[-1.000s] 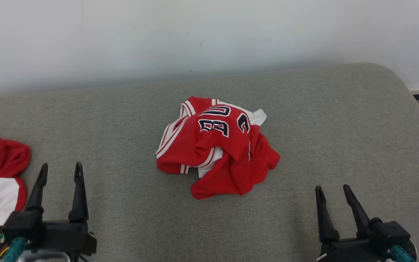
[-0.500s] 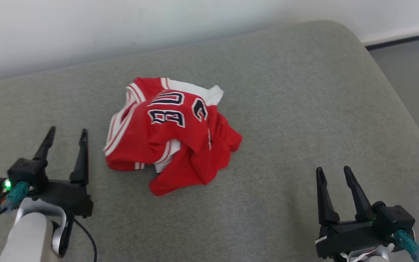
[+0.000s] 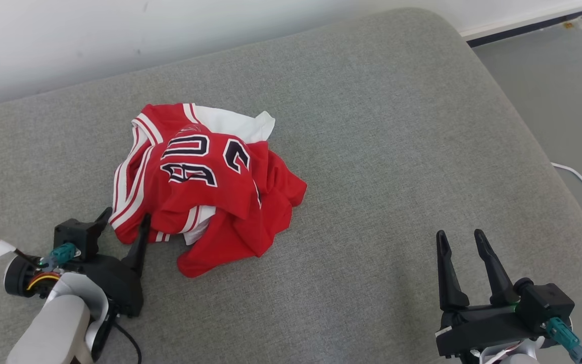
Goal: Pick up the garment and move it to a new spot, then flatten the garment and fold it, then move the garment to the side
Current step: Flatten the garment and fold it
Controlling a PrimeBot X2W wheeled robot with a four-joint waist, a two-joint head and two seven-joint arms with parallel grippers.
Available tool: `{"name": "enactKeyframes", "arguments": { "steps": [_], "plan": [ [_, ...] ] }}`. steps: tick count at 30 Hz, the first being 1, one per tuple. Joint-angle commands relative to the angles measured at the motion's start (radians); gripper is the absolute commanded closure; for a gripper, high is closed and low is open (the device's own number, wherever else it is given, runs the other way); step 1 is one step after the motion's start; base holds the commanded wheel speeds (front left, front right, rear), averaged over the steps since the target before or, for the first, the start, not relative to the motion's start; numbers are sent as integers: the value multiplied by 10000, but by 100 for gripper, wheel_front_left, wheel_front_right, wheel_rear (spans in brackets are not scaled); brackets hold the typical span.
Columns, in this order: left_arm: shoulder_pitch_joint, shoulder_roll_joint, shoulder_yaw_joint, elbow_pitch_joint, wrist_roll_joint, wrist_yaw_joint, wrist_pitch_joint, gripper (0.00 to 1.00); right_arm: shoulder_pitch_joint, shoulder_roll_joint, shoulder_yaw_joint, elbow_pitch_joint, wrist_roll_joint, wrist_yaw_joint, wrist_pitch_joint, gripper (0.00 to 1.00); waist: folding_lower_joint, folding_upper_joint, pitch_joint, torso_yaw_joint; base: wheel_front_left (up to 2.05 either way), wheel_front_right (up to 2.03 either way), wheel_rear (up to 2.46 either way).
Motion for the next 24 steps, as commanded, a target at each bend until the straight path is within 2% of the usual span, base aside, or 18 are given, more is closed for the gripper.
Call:
{"name": "enactKeyframes", "arguments": {
  "steps": [1, 2, 3, 4, 5, 6, 11, 14, 24],
  "plan": [
    [-231, 70, -376, 265, -307, 23, -40, 0, -60, -15, 1, -10, -3, -22, -16, 0, -1, -1, -45, 21, 0, 0, 0],
    [-298, 90, -519, 428, -444, 23, -15, 8, -40, -12, -3, -11, -11, -22, -15, 0, -1, -1, -72, 36, 0, 0, 0],
    [-352, 116, -709, 538, -519, 23, 4, 40, -10, -9, -2, -10, -26, -22, -15, 0, -1, -1, -104, 54, 0, 0, 0],
    [-352, 116, -709, 538, -519, 23, 4, 40, -10, -9, -2, -10, -26, -22, -15, 0, -1, -1, -104, 54, 0, 0, 0],
    [-412, 120, -876, 666, -666, 23, -15, 91, 27, -9, -4, -6, -42, -22, -15, 0, -1, -1, -136, 72, 0, 0, 0],
    [-449, 120, -1039, 745, -802, 23, -45, 100, 53, -12, -26, -5, -56, -22, -15, 0, -1, -1, -179, 98, 0, 0, 0],
    [-636, 226, -1582, 868, -1221, 24, -255, 100, 263, -9, -82, 6, -114, -22, -15, 0, -1, -1, -446, 295, 0, 0, 0],
    [-706, 197, -1521, 717, -1238, 23, -329, 100, 383, -15, -125, 24, -130, -22, -14, 0, -1, -1, -664, 510, 0, 0, 0],
    [875, 184, -703, -1886, -325, 466, -335, 100, 767, -18, -210, 76, -85, -22, -14, 0, -1, -1, -1252, 1695, 0, 0, 0]
  ]
}}
